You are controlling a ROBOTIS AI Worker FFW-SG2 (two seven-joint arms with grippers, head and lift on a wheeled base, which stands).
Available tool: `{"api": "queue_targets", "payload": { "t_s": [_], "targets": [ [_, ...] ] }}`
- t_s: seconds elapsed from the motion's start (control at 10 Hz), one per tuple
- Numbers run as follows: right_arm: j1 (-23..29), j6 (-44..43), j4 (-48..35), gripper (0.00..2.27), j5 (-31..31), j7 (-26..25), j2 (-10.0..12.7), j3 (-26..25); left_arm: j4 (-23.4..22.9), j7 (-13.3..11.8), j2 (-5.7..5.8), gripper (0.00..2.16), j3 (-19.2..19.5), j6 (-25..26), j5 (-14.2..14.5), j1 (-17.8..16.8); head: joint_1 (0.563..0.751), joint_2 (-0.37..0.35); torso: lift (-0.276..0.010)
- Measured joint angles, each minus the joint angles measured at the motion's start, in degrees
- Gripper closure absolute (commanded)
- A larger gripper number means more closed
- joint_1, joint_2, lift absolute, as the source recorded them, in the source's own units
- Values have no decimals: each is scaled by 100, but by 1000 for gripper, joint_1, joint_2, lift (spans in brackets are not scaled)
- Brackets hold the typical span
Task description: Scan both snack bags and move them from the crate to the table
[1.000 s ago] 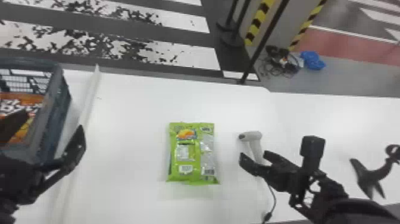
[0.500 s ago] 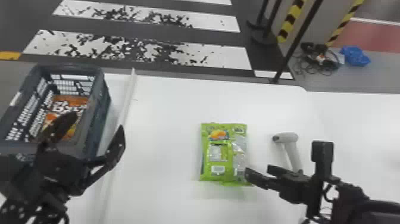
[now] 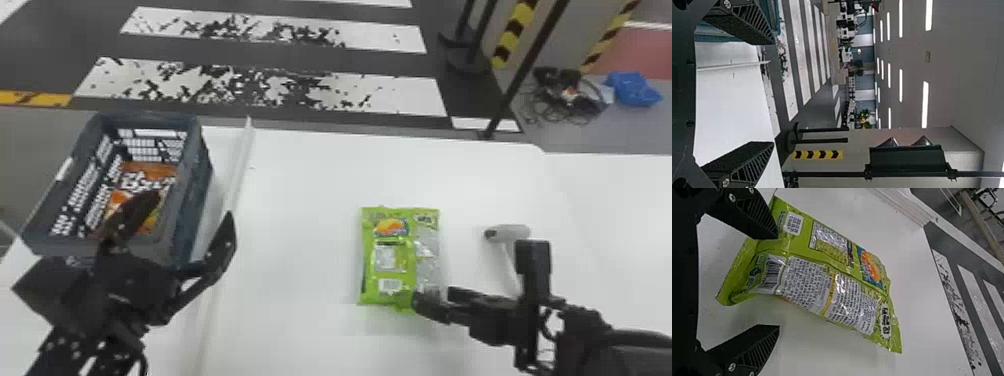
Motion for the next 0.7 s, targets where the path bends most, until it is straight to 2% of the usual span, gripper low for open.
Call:
{"api": "queue_targets", "payload": {
  "t_s": [0.1,0.2,0.3,0.7],
  "targets": [
    [-69,0,81,849,14,44,0,57,1,0,0,83,1,2,0,0,695,-57,-88],
    [-136,0,149,2081,39,85,-3,83,7,0,0,83,1,4,0,0,695,-52,-88],
    [-192,25,190,2256,143,91,-5,119,11,0,0,83,1,5,0,0,695,-53,-88],
    [-124,-76,69,2256,214,286,0,59,19,0,-9,83,8,1,0,0,695,-52,-88]
  ]
}}
